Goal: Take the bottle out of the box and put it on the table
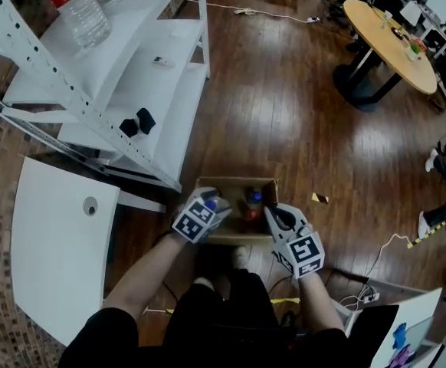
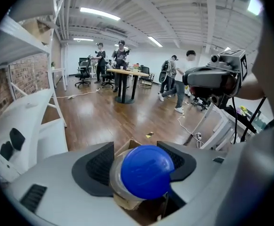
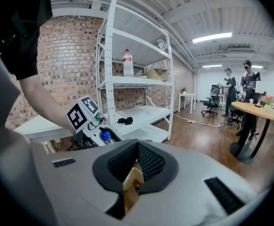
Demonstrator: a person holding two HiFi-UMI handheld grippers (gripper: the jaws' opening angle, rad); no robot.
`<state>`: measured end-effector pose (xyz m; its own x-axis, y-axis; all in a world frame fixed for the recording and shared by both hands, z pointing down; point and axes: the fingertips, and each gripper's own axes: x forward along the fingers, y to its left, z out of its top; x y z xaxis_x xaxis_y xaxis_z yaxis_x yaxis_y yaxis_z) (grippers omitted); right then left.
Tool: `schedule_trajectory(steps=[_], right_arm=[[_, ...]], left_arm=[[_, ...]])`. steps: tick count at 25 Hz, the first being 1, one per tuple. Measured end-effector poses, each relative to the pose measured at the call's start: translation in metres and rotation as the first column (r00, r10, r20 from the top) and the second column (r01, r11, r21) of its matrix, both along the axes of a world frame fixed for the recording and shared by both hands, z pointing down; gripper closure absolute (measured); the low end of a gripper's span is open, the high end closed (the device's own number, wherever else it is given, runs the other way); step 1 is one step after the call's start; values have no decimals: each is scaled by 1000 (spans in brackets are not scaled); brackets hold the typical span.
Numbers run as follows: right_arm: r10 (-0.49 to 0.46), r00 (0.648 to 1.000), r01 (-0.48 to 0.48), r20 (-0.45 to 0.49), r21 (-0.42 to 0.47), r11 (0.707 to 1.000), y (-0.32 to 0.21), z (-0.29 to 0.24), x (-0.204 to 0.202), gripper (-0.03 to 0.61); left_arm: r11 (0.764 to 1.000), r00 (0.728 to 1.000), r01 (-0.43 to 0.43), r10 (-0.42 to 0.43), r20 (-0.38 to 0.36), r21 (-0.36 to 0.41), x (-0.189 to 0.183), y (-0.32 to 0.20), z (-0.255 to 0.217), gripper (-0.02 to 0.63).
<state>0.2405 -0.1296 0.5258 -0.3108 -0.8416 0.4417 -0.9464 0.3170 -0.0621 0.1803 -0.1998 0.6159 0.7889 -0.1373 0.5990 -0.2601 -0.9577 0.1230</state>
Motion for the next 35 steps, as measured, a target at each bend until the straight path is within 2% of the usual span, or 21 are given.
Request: schedule_trajectory(steps=[3, 7, 12, 15, 20, 25, 29, 32, 35], right_arm=[[-2, 1000, 2, -18, 12, 1000, 11, -32, -5, 574], [-53, 989, 53, -136, -2, 999, 22, -60, -15, 574], [-79, 989, 81, -122, 13, 997, 34, -89, -37, 574], [-138, 979, 145, -150, 31, 989, 31, -101, -64, 574], [-270, 949, 282, -165, 53, 958, 29, -116, -131, 574], [-439, 879, 455, -188, 56, 889, 25, -134, -215, 574], [-543, 824, 561, -164, 99, 822, 30, -147, -297, 574], [-631, 755, 652, -175, 111, 750, 36, -155, -363, 574], [-725, 664, 747, -182, 127, 652, 47, -167, -432, 574]], left_arm=[[1000, 999, 26, -27, -33, -8, -8, 7, -46, 331], [997, 994, 72, -71, -87, 6, -22, 11, -108, 331], [992, 994, 91, -85, -73, 85, -53, 27, -150, 331], [989, 992, 112, -105, -72, 101, -80, 33, -169, 331], [974, 972, 217, -210, -104, 67, -143, 45, -198, 331], [935, 939, 339, -329, -106, 108, -232, 56, -220, 331], [888, 894, 445, -431, -121, 119, -314, 75, -239, 331], [836, 846, 531, -516, -134, 137, -379, 93, -257, 331], [762, 778, 629, -611, -146, 154, -446, 113, -271, 331]])
